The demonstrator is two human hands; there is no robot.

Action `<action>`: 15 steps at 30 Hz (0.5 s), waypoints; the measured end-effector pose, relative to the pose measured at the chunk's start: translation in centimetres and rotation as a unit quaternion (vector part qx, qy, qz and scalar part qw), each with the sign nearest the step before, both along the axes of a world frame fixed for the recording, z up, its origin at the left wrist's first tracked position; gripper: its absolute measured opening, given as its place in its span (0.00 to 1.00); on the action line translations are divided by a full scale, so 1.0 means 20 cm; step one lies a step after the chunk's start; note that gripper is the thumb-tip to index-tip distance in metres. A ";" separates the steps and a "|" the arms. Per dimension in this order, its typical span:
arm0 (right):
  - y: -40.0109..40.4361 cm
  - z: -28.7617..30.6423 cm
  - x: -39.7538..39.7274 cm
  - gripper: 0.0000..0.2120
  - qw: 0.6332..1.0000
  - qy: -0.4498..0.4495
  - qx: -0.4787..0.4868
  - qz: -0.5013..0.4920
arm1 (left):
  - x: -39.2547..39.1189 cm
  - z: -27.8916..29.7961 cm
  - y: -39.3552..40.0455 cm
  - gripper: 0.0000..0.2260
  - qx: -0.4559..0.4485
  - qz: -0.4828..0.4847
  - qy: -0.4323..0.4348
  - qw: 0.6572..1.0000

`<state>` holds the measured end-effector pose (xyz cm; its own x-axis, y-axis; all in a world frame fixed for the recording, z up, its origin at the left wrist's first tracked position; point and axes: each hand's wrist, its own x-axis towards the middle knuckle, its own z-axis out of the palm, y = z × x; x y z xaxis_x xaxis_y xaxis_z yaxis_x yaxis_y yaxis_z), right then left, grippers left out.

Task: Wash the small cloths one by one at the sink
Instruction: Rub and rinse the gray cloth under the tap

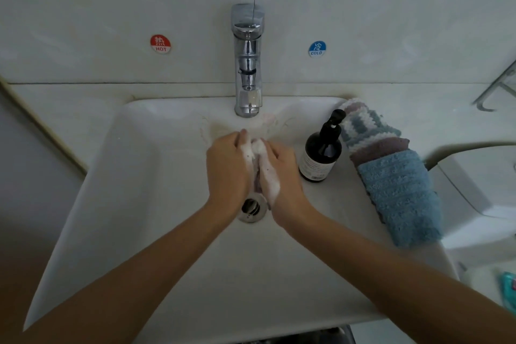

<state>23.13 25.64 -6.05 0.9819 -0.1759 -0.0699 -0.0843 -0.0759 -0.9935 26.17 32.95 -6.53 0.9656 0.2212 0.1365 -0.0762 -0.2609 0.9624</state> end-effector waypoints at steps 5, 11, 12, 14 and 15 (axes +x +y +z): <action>-0.04 0.04 0.10 0.21 0.999 -0.013 0.002 -0.050 | -0.16 0.05 -0.06 0.18 0.001 -0.043 -0.053 0.998; 0.01 0.03 0.06 0.20 0.999 -0.029 0.023 -0.027 | 0.00 0.03 0.00 0.20 -0.045 -0.010 -0.009 0.999; -0.01 0.03 0.10 0.21 0.999 -0.012 0.040 -0.033 | -0.06 0.04 -0.02 0.19 -0.026 -0.016 -0.032 0.999; -0.05 0.01 0.18 0.23 0.996 0.010 0.075 -0.044 | -0.19 0.07 -0.07 0.18 -0.007 -0.052 -0.075 0.996; -0.05 0.00 0.17 0.22 0.996 0.012 0.079 -0.049 | -0.20 0.08 -0.08 0.18 -0.002 -0.062 -0.077 0.995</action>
